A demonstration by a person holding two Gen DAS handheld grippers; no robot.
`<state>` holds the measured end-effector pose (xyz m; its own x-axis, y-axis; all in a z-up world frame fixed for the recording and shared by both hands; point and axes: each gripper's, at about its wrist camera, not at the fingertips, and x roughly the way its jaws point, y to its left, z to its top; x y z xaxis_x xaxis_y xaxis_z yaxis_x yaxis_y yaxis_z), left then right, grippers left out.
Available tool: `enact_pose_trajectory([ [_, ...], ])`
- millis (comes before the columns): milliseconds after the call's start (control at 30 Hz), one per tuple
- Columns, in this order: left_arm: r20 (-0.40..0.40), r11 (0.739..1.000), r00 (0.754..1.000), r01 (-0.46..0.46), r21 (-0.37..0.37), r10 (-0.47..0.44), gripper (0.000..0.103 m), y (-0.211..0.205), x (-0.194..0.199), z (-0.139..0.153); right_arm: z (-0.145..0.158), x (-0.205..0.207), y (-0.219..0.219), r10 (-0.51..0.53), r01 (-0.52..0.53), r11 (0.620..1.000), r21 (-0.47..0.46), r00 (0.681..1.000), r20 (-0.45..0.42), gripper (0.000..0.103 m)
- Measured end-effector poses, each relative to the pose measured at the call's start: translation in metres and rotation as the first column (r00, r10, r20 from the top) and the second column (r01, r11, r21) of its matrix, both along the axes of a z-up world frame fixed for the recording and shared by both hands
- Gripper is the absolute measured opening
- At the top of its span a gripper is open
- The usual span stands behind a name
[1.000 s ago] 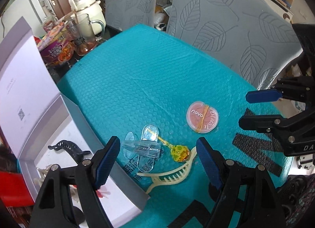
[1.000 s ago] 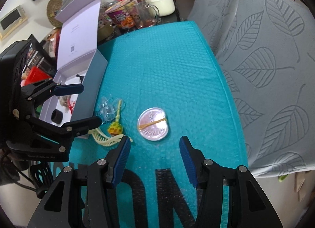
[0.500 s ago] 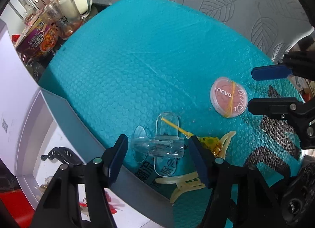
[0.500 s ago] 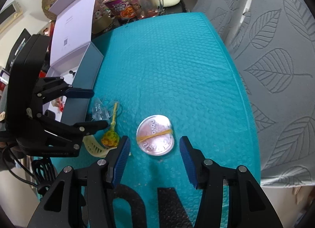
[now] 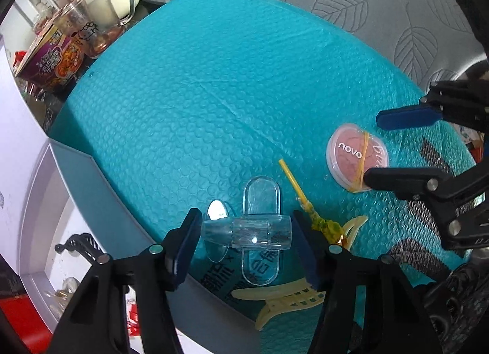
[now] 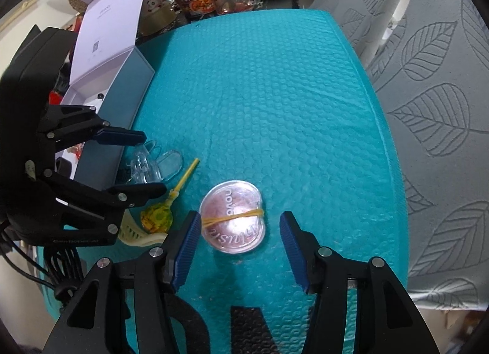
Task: Organize rigid objects
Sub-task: 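Close left tool on clear plastic clip while right tool closes on pink compact, then lift clear clip with left tool while right tool lifts pink compact toward box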
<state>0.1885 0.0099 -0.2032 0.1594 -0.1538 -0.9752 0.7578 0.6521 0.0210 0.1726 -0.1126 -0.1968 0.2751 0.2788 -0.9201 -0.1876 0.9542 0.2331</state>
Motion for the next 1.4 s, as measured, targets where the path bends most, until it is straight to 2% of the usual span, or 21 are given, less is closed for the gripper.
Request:
enact_pose_trajectory([
  [100,-0.033,0.999,0.998,-0.046,-0.029,0.045,0.058,0.002,-0.003,0.005,-0.003,0.002,0.003,0.016,-0.016,1.000,-0.007,1.000,-0.001,0.060],
  [233,-0.049,0.993,0.994,-0.104,-0.052,0.102,0.058,0.005,-0.012,0.011,-0.006,0.003,0.005,0.030,-0.030,1.000,-0.009,1.000,0.003,0.060],
  [633,-0.060,0.954,0.959,-0.280,-0.104,0.275,0.058,0.030,-0.034,0.038,-0.014,0.002,0.024,0.072,-0.068,0.996,-0.063,0.995,0.065,0.061],
  [667,-0.057,0.951,0.957,-0.289,-0.106,0.284,0.058,0.033,-0.035,0.039,-0.015,0.001,0.026,0.073,-0.068,0.995,-0.075,0.995,0.073,0.058],
  [700,-0.053,0.949,0.955,-0.298,-0.106,0.293,0.058,0.038,-0.036,0.041,-0.013,-0.002,0.021,0.076,-0.069,0.994,-0.088,0.994,0.081,0.050],
  [800,-0.058,0.941,0.948,-0.319,-0.110,0.314,0.058,0.040,-0.039,0.044,-0.012,-0.005,0.021,0.096,-0.087,0.992,-0.093,0.991,0.097,0.050],
  [900,-0.056,0.938,0.944,-0.328,-0.115,0.324,0.058,0.037,-0.039,0.045,-0.011,-0.005,0.015,0.090,-0.087,0.995,-0.046,0.993,0.079,0.050],
  [1133,-0.066,0.919,0.930,-0.369,-0.142,0.363,0.058,0.027,-0.053,0.051,0.002,-0.018,-0.006,0.084,-0.081,0.996,-0.039,0.993,0.088,0.050],
  [1400,-0.058,0.910,0.926,-0.377,-0.173,0.373,0.058,0.012,-0.073,0.062,0.021,-0.039,-0.021,0.076,-0.072,0.997,-0.038,0.992,0.103,0.050],
])
